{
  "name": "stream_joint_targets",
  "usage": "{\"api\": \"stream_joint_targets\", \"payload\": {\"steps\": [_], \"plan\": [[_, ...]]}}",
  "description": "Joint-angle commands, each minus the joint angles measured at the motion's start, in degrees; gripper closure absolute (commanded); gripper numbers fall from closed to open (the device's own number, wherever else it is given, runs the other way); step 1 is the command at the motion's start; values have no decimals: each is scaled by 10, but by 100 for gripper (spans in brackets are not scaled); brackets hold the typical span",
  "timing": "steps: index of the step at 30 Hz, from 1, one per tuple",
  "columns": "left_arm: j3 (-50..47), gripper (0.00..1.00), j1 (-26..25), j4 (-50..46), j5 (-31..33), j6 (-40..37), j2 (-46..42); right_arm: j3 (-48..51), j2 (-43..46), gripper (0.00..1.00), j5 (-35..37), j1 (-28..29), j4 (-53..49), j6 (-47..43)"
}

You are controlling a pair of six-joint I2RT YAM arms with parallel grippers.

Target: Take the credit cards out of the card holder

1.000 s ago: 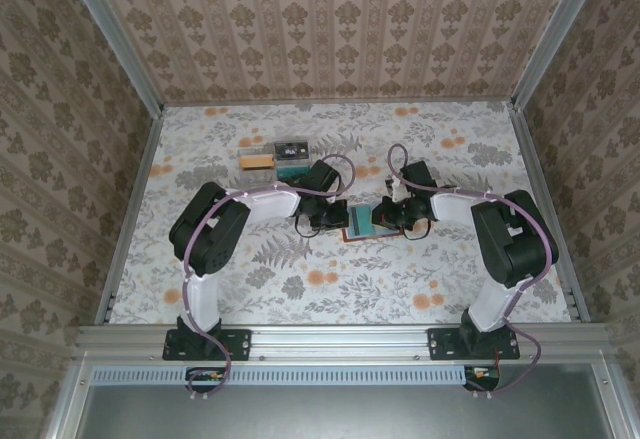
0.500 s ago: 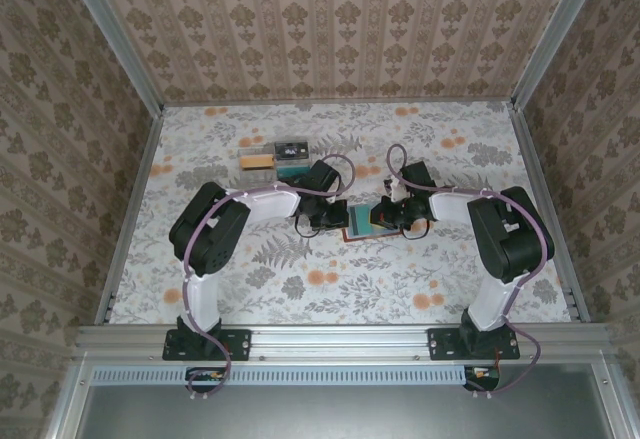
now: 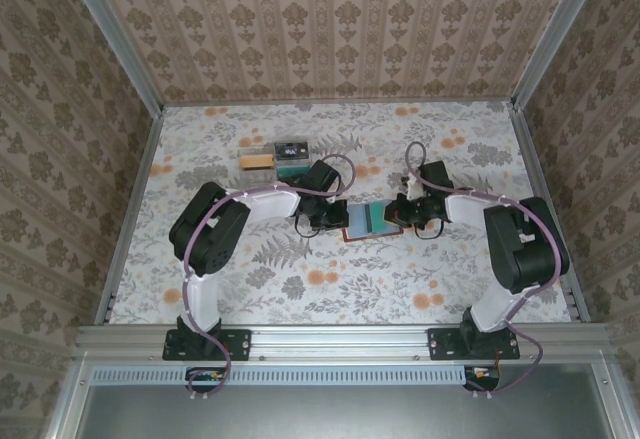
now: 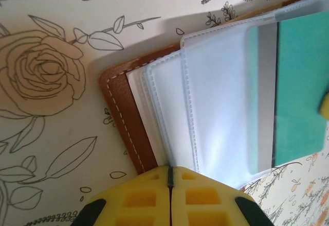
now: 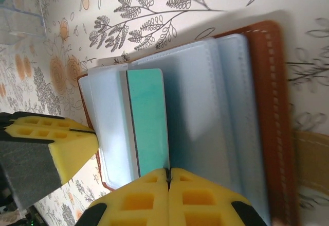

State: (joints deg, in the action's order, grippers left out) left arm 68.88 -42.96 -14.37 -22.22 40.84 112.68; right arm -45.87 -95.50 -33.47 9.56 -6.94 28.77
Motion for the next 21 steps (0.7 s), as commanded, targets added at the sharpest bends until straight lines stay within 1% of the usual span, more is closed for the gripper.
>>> {"api": "stream_joint_targets", "payload": {"steps": [1,8,10,12,13,16,18,19,20,21], "plan": [[-15,93,4,-50,14,-13,24,13,42,100,23,-13,-35,-12],[-12,93,6,-41,5,-15,5,23,109,100,41,-28,-63,-15],[-10,90,7,-34,2,-12,-9,23,127,100,39,-28,-63,-13],[-7,78,9,-27,-4,-8,-29,19,147,100,38,-28,-66,-7],[-6,70,9,-19,-6,-3,-45,18,154,100,37,-28,-68,-4],[-11,40,18,13,-13,18,-90,12,201,100,38,-28,-75,9],[-20,27,28,43,-23,38,-121,6,227,100,38,-26,-78,19],[-23,16,34,55,-25,46,-138,3,240,100,36,-26,-78,24],[-25,2,39,63,-27,53,-152,-1,252,100,35,-25,-78,29],[-26,0,43,70,-30,55,-164,-5,260,100,34,-24,-79,34]]}}
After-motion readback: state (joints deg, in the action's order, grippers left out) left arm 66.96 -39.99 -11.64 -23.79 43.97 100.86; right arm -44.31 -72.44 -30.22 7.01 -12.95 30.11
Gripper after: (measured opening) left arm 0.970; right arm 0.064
